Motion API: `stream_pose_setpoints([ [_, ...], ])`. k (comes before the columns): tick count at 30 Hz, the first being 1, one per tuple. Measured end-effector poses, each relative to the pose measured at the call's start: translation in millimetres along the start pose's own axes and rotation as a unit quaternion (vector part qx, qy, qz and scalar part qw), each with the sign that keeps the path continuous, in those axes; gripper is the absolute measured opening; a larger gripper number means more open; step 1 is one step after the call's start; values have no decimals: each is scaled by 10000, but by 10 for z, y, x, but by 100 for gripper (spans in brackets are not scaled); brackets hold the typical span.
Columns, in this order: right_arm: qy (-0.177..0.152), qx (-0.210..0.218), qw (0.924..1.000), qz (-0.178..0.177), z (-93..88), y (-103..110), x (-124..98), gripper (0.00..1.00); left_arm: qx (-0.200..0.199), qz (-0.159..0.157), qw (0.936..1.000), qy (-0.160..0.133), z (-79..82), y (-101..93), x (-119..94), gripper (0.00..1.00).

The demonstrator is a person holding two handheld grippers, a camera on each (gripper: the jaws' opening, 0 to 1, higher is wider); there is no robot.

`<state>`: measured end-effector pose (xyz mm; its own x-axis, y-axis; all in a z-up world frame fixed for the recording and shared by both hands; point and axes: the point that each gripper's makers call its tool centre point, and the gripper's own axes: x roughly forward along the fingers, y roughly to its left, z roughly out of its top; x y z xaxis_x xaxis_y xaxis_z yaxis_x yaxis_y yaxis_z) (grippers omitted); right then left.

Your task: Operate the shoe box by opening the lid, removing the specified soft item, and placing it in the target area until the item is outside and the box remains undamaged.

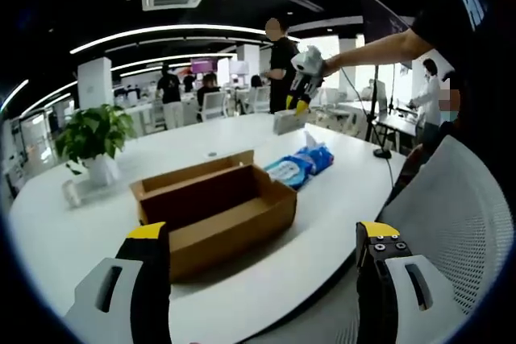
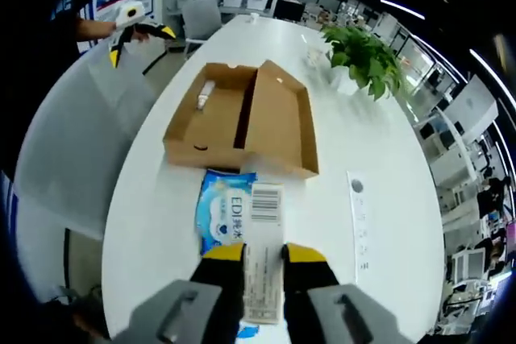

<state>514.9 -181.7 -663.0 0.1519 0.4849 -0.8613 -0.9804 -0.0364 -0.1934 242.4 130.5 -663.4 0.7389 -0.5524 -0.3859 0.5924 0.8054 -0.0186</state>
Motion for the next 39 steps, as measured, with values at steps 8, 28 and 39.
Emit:
stream_pose_setpoints([
  [8, 117, -12, 9999, -75, -284, -173, 35, 13, -90, 7, 10000, -24, -15, 30, 13, 100],
  [28, 412, 210, 9987, -205, -978, -384, 335, 13, -270, 107, 9996, 66, -41, 37, 9, 100],
  [39, 556, 247, 9981, -36, -1162, -304, 572, 14, -268, 248, 9992, 163, -72, 89, -10, 100],
])
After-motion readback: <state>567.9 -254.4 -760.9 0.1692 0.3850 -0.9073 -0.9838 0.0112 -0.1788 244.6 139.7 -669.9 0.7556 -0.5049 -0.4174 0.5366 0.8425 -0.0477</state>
